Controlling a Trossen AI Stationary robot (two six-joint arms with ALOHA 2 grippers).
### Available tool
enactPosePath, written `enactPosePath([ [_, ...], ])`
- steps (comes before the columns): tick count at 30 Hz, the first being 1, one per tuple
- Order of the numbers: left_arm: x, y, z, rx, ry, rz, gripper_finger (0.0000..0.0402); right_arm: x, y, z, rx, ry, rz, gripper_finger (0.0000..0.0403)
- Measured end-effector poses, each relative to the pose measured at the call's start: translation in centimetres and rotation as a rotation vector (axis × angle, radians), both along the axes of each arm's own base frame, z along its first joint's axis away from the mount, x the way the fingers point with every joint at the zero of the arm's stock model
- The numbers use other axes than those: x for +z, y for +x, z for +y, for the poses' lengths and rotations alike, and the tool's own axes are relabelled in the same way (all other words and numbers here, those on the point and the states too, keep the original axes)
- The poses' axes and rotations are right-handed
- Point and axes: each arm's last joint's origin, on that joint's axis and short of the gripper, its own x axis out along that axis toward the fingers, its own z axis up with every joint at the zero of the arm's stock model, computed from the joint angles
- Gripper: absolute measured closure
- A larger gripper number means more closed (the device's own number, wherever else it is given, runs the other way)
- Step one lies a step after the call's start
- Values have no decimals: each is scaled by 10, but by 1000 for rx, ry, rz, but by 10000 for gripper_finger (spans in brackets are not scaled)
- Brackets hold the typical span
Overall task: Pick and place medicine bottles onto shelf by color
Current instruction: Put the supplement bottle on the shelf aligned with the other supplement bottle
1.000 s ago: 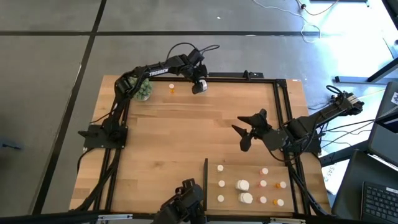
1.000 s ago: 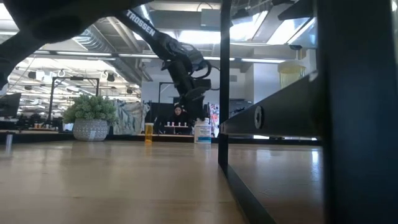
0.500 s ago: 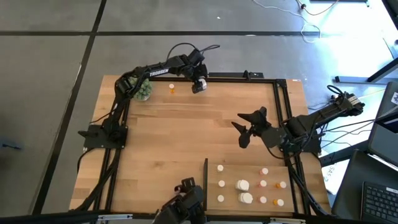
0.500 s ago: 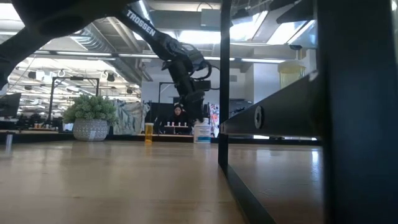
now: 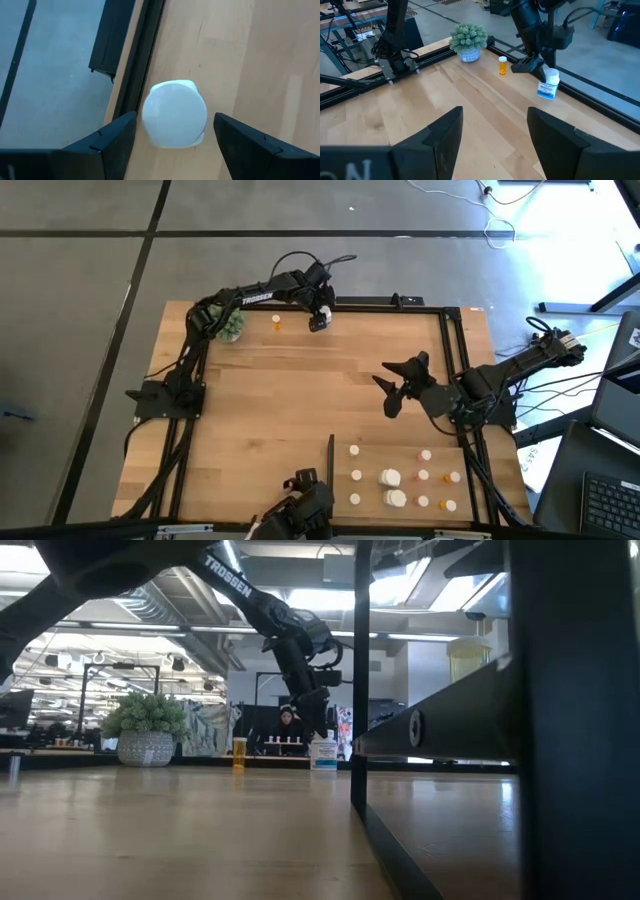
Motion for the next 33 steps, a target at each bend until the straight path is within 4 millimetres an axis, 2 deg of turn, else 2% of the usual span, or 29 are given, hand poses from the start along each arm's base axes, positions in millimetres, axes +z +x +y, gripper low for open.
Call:
enactPosePath([
  [9,-12,7,-8,-24,5,45,141,0,0,0,0,0,0,179],
  [12,-10,10,-10,-33,44,54,145,0,0,0,0,0,0,179],
  [16,-10,12,-12,-59,70,75,165,0,0,0,0,0,0,179],
  [24,-8,12,-12,-64,79,72,230,0,0,0,0,0,0,179],
  [33,-9,11,-13,-60,69,80,242,0,0,0,0,0,0,179],
])
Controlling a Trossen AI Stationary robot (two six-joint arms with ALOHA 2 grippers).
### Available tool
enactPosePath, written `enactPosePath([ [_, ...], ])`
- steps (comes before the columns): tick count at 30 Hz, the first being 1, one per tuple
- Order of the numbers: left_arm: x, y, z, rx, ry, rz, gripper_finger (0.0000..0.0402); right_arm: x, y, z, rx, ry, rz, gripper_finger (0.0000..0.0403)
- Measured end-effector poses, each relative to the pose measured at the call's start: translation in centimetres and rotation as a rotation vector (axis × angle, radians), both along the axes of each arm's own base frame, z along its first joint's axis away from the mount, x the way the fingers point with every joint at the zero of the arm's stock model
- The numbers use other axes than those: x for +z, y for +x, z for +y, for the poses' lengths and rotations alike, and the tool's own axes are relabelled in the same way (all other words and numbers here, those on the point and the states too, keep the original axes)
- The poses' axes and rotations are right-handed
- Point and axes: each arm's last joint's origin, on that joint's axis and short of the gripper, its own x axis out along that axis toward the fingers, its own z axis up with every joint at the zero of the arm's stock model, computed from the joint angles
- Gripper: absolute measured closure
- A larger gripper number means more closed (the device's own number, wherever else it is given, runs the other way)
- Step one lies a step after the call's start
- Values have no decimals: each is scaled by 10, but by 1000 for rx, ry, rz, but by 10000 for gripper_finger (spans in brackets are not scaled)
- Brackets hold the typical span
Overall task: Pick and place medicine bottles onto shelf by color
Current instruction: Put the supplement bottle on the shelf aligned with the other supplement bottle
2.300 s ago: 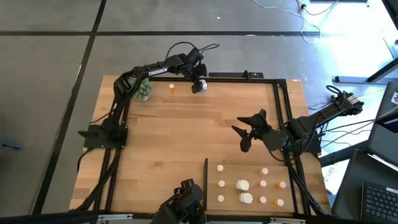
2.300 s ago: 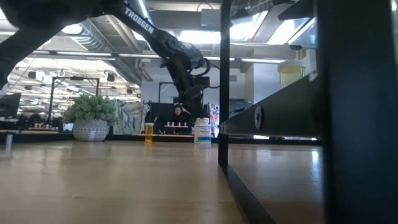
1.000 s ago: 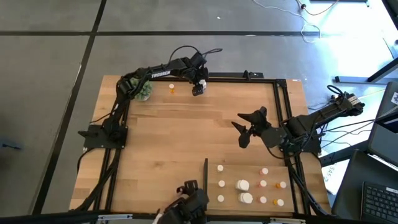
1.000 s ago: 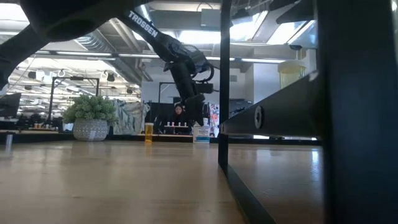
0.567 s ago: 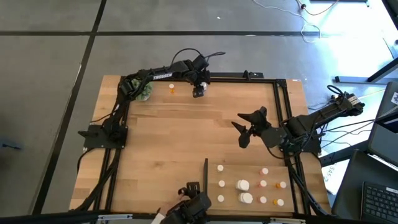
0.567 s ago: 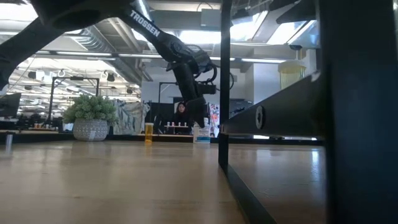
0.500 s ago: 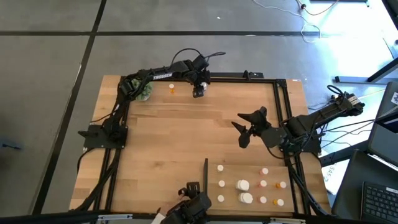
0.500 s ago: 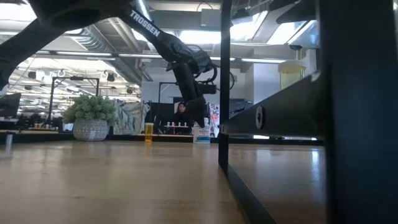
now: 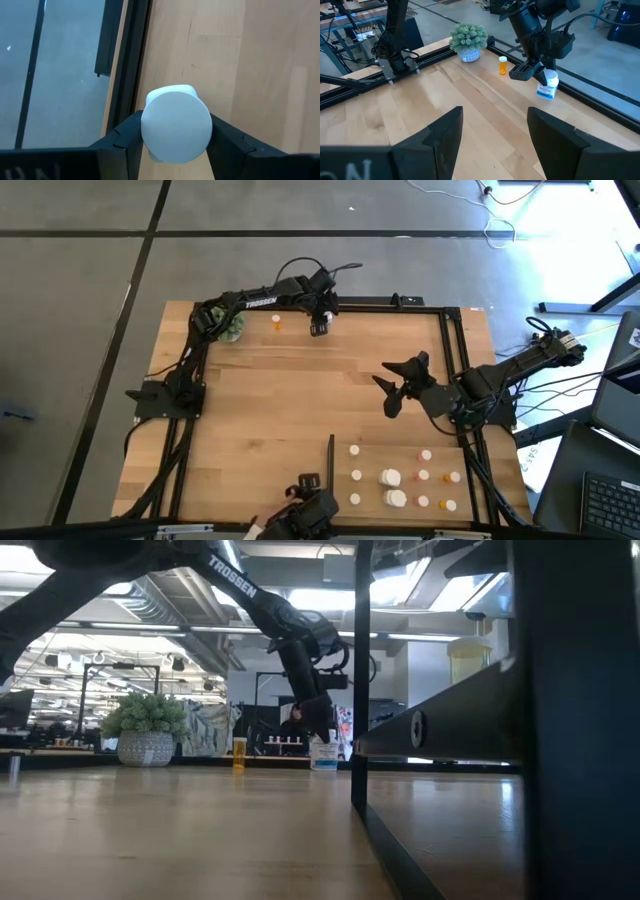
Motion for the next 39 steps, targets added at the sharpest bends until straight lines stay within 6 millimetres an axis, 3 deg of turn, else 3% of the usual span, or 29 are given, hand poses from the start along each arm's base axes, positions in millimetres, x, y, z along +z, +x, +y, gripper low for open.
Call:
enactPosePath([
  [9,11,-7,-8,-1,-77,7,243,0,0,0,1,0,0,179],
  [23,73,-19,-43,-24,-93,-71,244,14,-14,-4,122,27,-17,179],
  [28,97,-16,-72,-52,-102,-117,244,19,-20,-7,150,-36,3,179],
  [39,120,9,-165,-206,-109,-167,244,27,-37,-12,261,-26,15,179],
])
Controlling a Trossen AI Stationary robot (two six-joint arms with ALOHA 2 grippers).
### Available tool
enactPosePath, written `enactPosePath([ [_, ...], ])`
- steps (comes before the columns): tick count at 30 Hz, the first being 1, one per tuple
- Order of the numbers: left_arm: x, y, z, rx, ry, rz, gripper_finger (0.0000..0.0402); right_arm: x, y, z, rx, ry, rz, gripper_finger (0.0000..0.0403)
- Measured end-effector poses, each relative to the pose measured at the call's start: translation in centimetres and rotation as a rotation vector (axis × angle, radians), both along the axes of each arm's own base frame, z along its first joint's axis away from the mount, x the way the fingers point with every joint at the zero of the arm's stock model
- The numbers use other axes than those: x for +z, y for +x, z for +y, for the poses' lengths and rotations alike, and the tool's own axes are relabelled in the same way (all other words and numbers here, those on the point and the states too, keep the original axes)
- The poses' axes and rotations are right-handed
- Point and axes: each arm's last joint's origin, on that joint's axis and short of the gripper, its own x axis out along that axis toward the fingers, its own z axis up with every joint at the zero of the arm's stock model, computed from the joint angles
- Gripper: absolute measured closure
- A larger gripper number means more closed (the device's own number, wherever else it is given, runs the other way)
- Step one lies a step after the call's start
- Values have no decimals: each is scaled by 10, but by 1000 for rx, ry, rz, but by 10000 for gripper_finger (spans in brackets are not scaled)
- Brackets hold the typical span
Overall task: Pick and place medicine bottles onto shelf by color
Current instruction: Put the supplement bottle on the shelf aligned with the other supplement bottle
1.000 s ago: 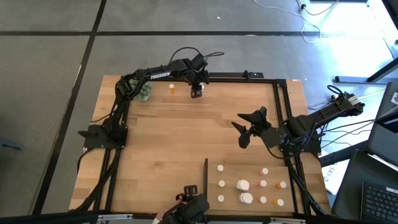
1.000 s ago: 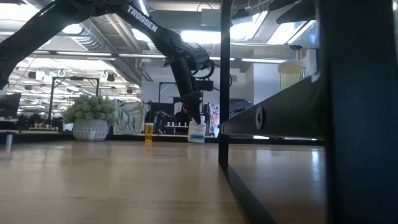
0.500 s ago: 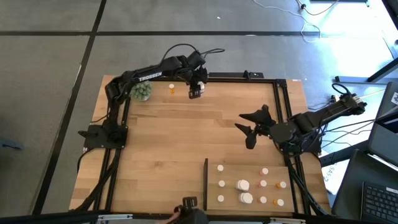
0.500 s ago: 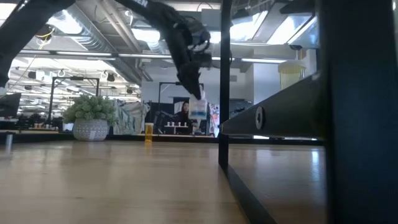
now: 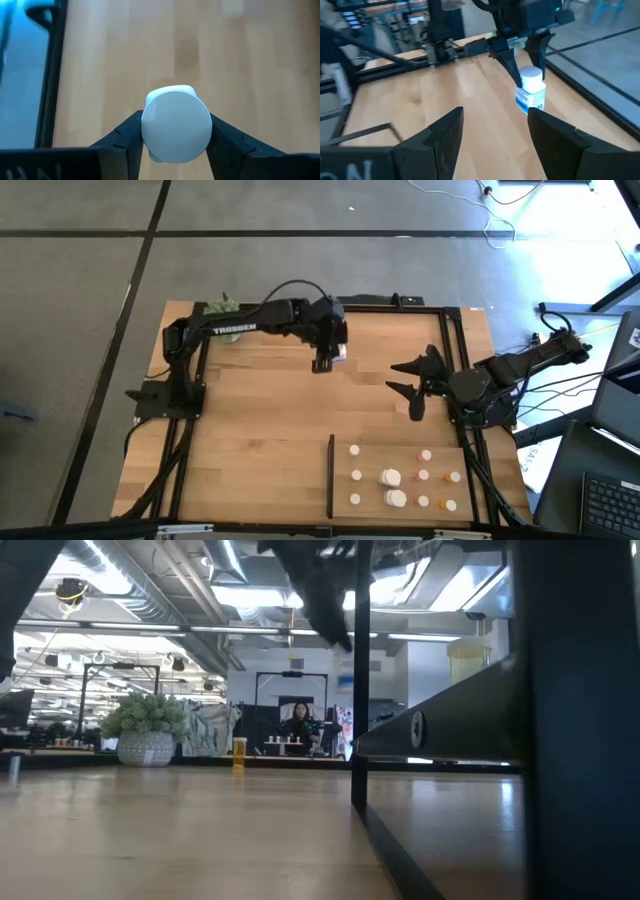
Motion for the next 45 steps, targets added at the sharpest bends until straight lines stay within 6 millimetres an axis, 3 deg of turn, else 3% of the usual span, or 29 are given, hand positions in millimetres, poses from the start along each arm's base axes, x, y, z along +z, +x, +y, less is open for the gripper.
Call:
enactPosePath([
  [12,12,24,-76,-42,-64,-175,244,9,-23,-2,167,-27,5,179],
  [23,17,29,-126,-53,-143,-245,244,4,-25,5,326,147,60,179],
  [33,26,32,-162,-76,-172,-366,244,3,-25,7,358,250,67,179],
  [45,34,39,-184,-84,-242,-511,244,4,-27,10,492,248,95,179],
])
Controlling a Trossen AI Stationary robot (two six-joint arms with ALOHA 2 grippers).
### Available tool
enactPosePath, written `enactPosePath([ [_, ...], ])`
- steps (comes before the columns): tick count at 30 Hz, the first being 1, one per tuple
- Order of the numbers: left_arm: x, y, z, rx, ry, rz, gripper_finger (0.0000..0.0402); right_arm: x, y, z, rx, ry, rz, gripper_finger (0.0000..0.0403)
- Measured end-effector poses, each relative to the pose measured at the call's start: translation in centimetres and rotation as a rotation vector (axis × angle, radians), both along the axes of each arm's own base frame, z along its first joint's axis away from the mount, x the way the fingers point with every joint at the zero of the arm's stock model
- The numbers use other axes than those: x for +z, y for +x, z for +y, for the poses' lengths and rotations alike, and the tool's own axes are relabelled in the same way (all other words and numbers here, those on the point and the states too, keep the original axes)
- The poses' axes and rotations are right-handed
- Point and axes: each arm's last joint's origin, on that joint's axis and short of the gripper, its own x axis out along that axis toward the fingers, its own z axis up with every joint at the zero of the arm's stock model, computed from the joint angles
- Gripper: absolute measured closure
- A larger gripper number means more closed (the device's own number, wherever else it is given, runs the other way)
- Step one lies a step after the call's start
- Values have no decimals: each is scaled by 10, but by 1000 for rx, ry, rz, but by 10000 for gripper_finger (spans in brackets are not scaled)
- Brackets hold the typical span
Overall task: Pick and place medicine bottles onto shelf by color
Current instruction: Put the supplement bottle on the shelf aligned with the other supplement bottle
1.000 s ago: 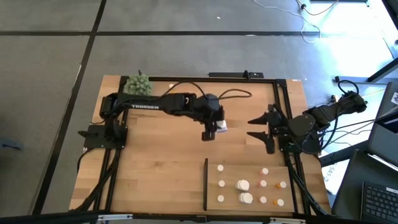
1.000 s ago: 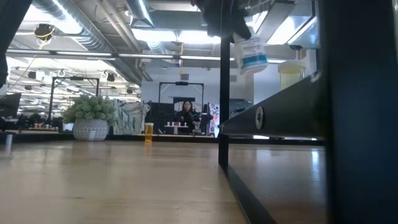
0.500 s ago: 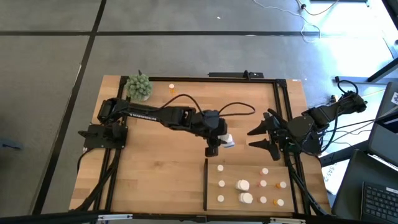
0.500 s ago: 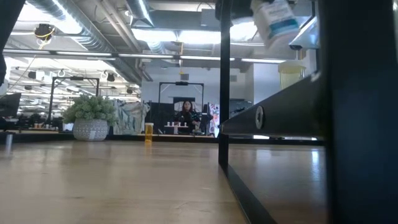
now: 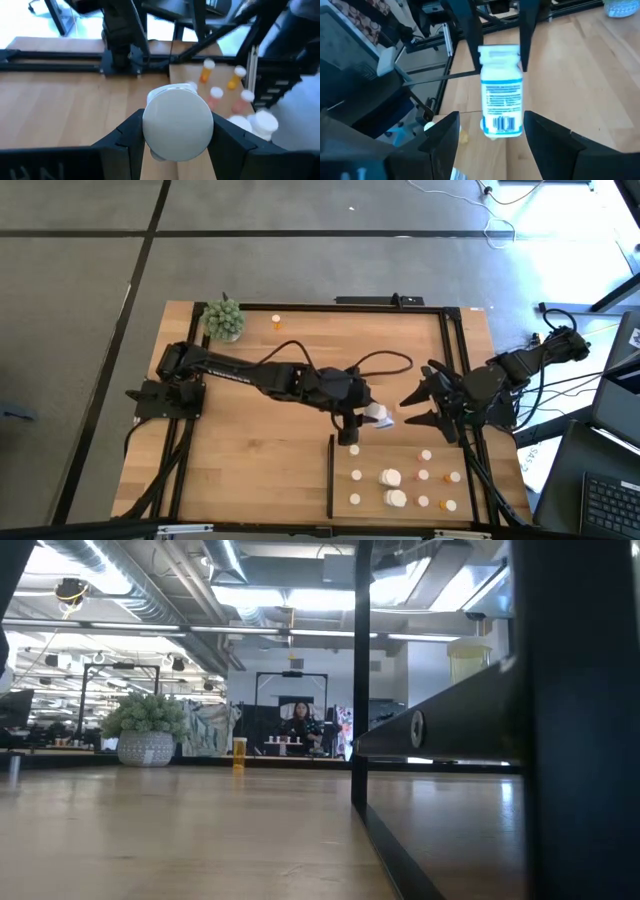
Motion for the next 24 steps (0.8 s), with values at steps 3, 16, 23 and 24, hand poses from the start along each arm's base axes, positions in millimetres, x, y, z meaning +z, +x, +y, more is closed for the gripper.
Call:
enactPosePath([
  [3,2,0,4,6,0,9,244,2,-2,-1,-1,5,-11,179],
  [16,9,-2,6,-35,38,34,244,-3,5,2,-39,61,39,179],
  [23,7,-3,6,-39,47,49,244,-13,23,9,-97,-23,52,179],
  [24,8,-3,6,-39,47,49,244,-13,25,9,-122,-36,48,179],
])
